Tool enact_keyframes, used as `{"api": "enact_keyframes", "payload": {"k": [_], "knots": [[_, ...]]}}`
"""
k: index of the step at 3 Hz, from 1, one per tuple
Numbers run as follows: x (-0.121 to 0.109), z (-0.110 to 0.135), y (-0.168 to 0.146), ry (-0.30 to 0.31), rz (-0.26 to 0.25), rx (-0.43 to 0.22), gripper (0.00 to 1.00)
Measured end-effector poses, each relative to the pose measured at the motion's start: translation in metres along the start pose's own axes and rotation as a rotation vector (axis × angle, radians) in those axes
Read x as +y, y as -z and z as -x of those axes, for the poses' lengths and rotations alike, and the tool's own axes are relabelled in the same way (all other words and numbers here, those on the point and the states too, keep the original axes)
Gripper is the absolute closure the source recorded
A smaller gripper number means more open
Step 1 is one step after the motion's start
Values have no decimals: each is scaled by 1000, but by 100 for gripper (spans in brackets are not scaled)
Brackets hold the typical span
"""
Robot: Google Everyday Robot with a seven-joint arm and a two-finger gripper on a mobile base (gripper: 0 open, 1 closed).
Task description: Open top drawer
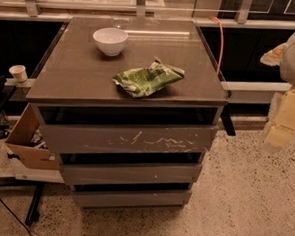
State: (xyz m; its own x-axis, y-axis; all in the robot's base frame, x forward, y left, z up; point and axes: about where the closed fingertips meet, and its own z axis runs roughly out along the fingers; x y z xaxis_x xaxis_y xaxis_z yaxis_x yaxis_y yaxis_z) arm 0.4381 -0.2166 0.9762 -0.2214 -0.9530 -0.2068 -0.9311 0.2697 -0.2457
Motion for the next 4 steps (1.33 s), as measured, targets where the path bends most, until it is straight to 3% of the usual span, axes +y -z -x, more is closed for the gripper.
{"api": "enact_keyframes", "payload": {"k": [2, 4], "knots": [[1, 3, -4, -3, -8, -26, 0], [5, 13, -44, -17, 2, -100, 0]]}}
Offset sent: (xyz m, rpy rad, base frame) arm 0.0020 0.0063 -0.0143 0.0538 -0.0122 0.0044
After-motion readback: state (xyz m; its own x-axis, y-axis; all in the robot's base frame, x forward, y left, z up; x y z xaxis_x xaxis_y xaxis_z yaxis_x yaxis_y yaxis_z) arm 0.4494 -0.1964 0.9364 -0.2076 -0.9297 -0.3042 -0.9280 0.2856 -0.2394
